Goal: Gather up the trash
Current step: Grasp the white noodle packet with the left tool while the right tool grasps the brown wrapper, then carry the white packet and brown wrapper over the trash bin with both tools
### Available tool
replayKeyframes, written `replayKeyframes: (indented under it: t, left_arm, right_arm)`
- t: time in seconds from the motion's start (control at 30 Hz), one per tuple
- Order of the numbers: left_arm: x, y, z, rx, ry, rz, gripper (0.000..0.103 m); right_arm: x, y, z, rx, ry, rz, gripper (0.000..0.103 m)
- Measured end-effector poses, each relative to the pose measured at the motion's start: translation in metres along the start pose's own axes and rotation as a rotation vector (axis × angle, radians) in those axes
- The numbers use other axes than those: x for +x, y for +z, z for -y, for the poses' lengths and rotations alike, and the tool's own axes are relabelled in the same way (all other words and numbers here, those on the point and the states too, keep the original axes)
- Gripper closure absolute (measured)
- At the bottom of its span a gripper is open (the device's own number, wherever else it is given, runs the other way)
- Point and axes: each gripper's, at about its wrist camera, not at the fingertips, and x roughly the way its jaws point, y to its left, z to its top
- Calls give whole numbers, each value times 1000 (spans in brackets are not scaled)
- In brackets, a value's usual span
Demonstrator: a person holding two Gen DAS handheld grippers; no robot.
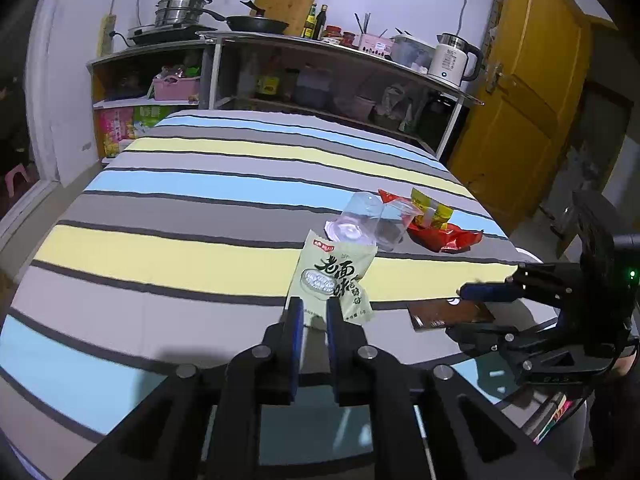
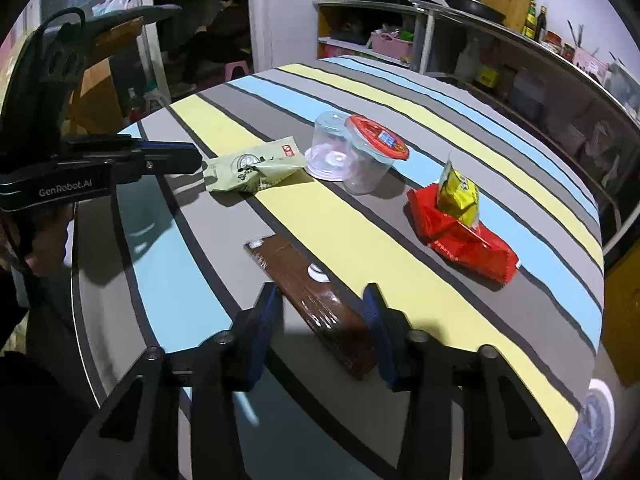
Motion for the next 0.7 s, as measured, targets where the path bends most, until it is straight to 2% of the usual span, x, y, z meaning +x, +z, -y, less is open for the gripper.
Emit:
replayKeyframes:
  t: [0.03, 0.07, 0.13, 0.2, 0.33, 0.43, 0.57, 0.63, 0.7]
  left_arm:
    - [2, 2, 1, 2, -7, 0, 80]
    - [3, 3, 0, 1, -13, 0, 76]
    - [6, 5, 3, 4, -26, 1, 62]
    - [10, 8, 6, 19, -33, 0, 57]
    - [23, 11, 21, 74, -29, -27, 57]
    - [38, 11, 34, 137, 62, -71, 57]
    - [48, 10, 48, 215, 103, -78, 60]
    - [50, 9, 51, 229, 133, -83, 82]
    - [49, 9, 51, 221, 141, -79, 87]
  right_arm:
    - [-1, -2, -1, 14, 0, 2, 74]
    - [-3, -4, -1, 30, -14, 2, 77]
    - [-6, -7, 0, 61, -37, 1, 80]
    - [-11, -12, -1, 101, -54, 7, 82]
    - [-21, -22, 4, 188, -78, 23, 83]
    - [-27, -29, 9, 234, -74, 37, 83]
    - [-33, -36, 13, 280, -75, 49, 83]
    - [-35, -37, 13, 293, -85, 56, 83]
    - [-38, -38, 13, 306, -90, 66, 83]
